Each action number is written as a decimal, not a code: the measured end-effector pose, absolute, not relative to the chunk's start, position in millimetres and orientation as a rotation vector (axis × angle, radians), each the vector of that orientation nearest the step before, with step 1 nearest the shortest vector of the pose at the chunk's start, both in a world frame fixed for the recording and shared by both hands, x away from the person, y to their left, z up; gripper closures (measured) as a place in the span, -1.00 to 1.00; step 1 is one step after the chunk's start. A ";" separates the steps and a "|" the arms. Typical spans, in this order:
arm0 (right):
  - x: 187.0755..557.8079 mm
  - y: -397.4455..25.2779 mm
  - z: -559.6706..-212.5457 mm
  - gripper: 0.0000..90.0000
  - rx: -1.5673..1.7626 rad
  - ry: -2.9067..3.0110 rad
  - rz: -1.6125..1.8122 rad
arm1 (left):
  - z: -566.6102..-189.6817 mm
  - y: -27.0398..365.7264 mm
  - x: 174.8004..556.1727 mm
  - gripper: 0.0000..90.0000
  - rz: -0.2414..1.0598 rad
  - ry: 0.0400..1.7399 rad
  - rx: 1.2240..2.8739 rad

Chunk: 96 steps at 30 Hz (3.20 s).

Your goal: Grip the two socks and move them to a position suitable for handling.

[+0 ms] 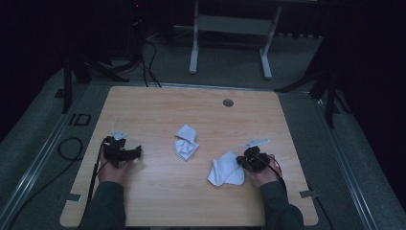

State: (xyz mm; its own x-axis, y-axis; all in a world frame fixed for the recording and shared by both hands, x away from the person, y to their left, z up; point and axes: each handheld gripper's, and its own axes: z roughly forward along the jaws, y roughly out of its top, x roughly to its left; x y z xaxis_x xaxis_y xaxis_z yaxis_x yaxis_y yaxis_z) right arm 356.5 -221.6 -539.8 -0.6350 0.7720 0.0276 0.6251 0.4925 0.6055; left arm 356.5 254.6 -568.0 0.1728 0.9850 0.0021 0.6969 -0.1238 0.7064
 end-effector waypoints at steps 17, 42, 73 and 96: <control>333.8 -187.5 -490.7 0.90 0.971 2.482 0.984 | -568.1 254.5 356.6 -0.71 0.657 1.583 1.884; 314.2 -121.5 -444.9 0.90 0.723 2.510 1.147 | -567.9 254.5 356.5 -0.71 0.656 1.584 1.884; 316.0 -52.7 -482.3 0.50 0.560 2.701 1.329 | -568.0 254.5 356.6 -0.71 0.657 1.584 1.883; 320.0 -63.4 -472.9 0.45 0.562 2.646 1.316 | -568.0 254.5 356.5 -0.71 0.657 1.584 1.883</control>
State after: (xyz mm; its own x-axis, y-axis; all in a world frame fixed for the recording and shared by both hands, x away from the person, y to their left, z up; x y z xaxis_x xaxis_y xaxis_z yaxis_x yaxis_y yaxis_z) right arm 320.0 -63.4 -472.9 -0.9216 0.3855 0.0452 0.2686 0.5494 0.7912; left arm 356.5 254.5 -568.0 0.1713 0.9852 0.0002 0.6964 -0.1212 0.7074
